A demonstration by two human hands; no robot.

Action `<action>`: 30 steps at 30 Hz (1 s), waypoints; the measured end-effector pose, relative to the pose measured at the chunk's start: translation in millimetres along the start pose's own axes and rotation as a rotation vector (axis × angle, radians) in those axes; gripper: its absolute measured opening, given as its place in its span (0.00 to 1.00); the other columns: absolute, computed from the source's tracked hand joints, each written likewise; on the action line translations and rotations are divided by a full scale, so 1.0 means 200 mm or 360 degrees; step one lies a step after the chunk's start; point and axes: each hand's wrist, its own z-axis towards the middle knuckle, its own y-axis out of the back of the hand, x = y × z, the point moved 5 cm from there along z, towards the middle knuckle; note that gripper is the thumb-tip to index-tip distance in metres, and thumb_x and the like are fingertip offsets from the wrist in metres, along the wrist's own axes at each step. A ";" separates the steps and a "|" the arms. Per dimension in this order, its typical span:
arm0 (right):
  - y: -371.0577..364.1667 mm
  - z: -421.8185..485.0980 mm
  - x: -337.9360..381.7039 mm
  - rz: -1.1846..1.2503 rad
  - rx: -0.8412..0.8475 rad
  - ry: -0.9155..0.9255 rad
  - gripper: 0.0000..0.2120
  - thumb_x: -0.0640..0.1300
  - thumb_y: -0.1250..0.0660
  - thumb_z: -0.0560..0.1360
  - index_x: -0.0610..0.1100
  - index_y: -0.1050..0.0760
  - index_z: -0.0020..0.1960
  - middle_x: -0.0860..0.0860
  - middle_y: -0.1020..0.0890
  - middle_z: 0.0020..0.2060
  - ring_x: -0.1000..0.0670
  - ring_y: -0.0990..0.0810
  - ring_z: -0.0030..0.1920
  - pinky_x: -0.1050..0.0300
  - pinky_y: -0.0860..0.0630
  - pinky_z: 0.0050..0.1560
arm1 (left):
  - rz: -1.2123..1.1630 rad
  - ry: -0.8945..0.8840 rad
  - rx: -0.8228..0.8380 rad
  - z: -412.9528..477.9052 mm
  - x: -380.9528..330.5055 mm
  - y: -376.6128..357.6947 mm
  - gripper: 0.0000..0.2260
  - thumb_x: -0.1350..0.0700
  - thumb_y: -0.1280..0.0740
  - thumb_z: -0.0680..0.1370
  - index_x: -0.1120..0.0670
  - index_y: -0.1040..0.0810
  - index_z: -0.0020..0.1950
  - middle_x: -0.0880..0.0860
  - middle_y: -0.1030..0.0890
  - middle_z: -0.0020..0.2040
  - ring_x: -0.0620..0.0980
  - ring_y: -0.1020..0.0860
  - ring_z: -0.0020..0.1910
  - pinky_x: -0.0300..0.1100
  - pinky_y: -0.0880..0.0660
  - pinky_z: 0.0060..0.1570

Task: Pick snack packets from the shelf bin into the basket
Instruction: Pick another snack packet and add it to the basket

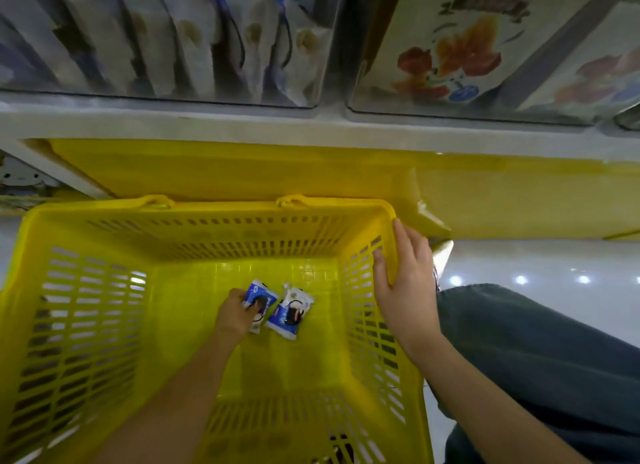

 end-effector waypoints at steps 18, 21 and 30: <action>0.11 0.09 0.21 -0.0959 0.0544 0.0234 0.24 0.54 0.49 0.80 0.45 0.45 0.73 0.49 0.35 0.67 0.48 0.35 0.67 0.57 0.37 0.65 | 0.0674 -0.1420 -0.0687 -0.68 -0.84 0.80 0.13 0.50 0.45 0.80 0.51 0.31 0.63 0.50 0.26 0.58 0.49 0.29 0.58 0.44 0.35 0.59; 0.24 0.17 0.50 -0.0850 0.0520 0.0501 0.21 0.53 0.48 0.80 0.50 0.42 0.71 0.52 0.33 0.65 0.50 0.31 0.64 0.55 0.33 0.61 | 0.0746 -0.1688 -0.0922 -0.90 -0.99 1.02 0.13 0.50 0.45 0.80 0.51 0.30 0.62 0.50 0.26 0.57 0.49 0.29 0.57 0.44 0.35 0.58; 0.55 0.33 1.46 -0.0229 -0.0038 0.1321 0.11 0.48 0.42 0.78 0.49 0.28 0.59 0.55 0.22 0.50 0.58 0.25 0.48 0.62 0.26 0.45 | 0.0872 -0.1955 -0.1478 -1.20 -1.16 1.58 0.10 0.60 0.33 0.75 0.60 0.24 0.55 0.57 0.23 0.48 0.57 0.25 0.47 0.49 0.29 0.44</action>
